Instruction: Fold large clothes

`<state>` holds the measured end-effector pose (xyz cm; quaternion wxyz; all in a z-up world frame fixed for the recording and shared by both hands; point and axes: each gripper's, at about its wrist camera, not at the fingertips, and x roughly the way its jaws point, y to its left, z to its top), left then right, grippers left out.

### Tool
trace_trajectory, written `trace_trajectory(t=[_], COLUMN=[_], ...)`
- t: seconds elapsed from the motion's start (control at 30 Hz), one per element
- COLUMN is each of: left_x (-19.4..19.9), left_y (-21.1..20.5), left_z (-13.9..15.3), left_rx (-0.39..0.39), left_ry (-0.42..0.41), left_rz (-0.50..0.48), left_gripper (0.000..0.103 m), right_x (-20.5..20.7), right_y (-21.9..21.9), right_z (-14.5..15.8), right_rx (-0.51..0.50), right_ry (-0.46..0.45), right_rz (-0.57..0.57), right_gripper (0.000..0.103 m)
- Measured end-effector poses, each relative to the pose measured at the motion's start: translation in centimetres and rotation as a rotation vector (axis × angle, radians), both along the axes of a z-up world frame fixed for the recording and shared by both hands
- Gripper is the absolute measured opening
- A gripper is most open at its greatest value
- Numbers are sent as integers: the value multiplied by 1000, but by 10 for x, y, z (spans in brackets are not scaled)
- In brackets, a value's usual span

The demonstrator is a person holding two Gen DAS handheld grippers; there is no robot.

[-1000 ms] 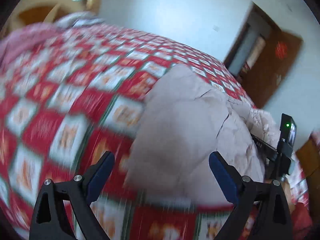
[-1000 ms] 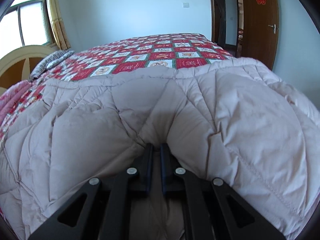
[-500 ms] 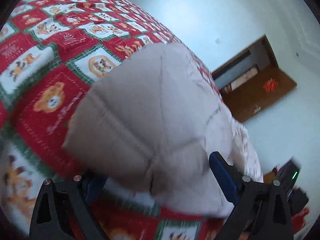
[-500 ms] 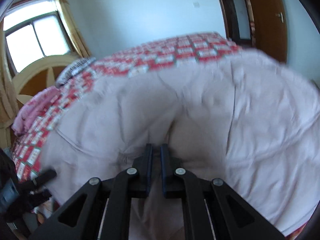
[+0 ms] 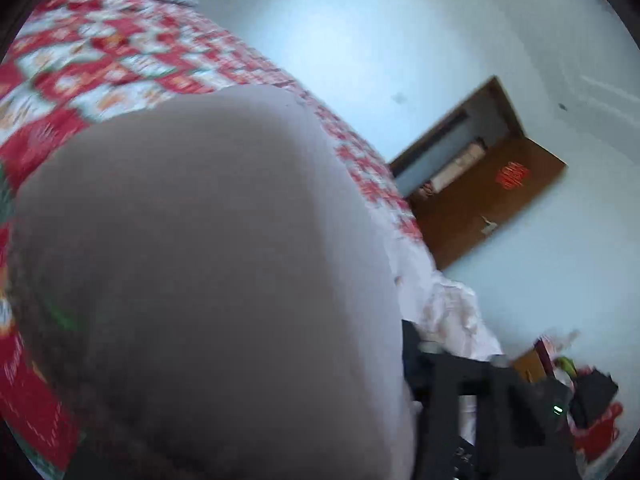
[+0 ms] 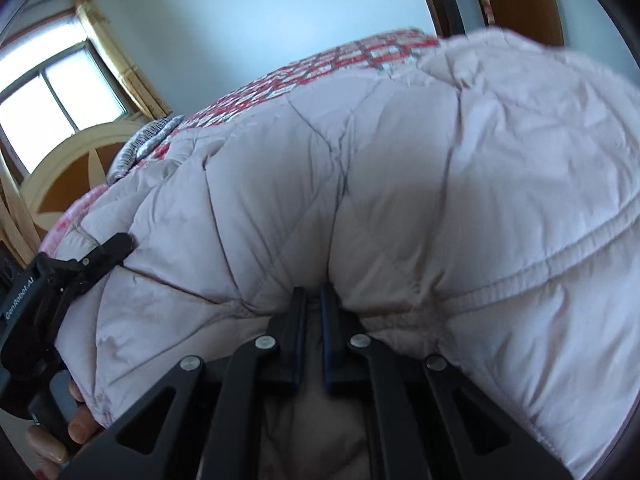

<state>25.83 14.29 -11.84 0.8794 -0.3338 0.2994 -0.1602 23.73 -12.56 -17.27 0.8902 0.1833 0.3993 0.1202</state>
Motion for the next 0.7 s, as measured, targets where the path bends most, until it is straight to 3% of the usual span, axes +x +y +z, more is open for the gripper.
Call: trace_trajectory(t=[0.1,0.23,0.4,0.5,0.57,0.7], left_x=[-3,-14,-39,-50,-56,-65], left_y=[-1,2,15,18,17,-3], left_z=[19,49,81,93,99,111], left_rx=[35,107,234,369,401,455], left_ry=[-47,-124,-213,-235,-253,-314], left_rz=[-55,-95,-115,-101,-96,-130], left_gripper=[30,29,29,29,29,29], right_x=[2,-2,-4,2,2,-22], right_y=[-2,19,81,114,115,63], right_z=[-2,-5,-16,-13,-3,48], right_rx=[101,210,388,385,380,343], right_ry=[59,116,198,225,215,22], right_rz=[2,29,182,306,337,301], right_gripper=[7,7,6,5,9,10])
